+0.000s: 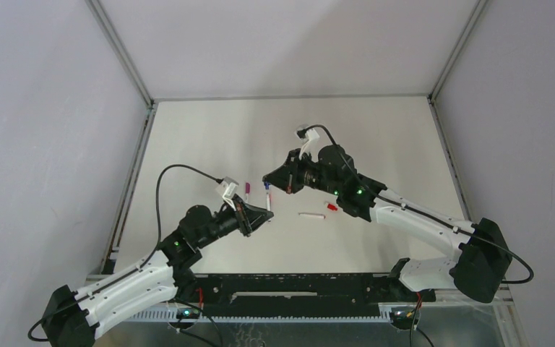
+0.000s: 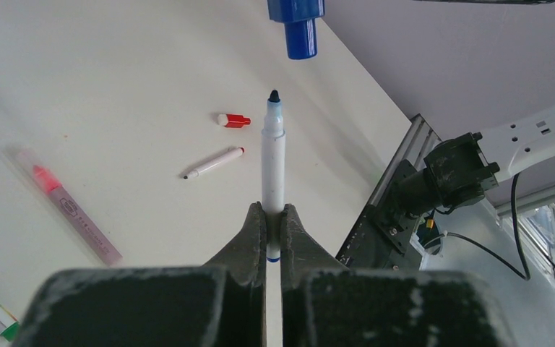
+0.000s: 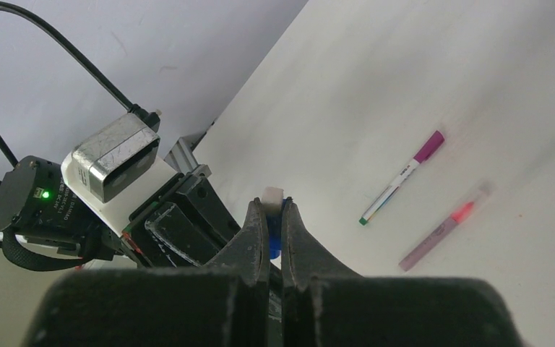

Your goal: Insert the pens into the pen caps

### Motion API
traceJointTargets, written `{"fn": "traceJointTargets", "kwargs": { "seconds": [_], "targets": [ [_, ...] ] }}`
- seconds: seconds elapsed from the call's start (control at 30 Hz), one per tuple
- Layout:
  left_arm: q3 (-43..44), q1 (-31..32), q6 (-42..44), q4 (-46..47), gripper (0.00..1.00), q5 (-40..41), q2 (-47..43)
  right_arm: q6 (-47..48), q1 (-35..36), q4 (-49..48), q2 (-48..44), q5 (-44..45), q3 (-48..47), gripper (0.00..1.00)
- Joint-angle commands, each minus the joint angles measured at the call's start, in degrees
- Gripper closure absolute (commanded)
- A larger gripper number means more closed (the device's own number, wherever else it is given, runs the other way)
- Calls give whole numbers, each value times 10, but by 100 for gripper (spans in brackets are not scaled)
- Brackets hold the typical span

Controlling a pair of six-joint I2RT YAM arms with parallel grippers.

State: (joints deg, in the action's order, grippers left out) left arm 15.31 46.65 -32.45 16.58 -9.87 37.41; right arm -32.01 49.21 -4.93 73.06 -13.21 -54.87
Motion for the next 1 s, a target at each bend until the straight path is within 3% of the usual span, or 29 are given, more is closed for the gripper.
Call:
{"fn": "traceJointTargets", "kwargs": {
  "seconds": [0.0,0.97],
  "targets": [
    [20,3,20,11,100,-11,-2,19,8,-8,-2,-2,-6,100],
    [20,4,24,-14,100,-8,-27,19,9,-26,10,11,-9,100]
  ]
}}
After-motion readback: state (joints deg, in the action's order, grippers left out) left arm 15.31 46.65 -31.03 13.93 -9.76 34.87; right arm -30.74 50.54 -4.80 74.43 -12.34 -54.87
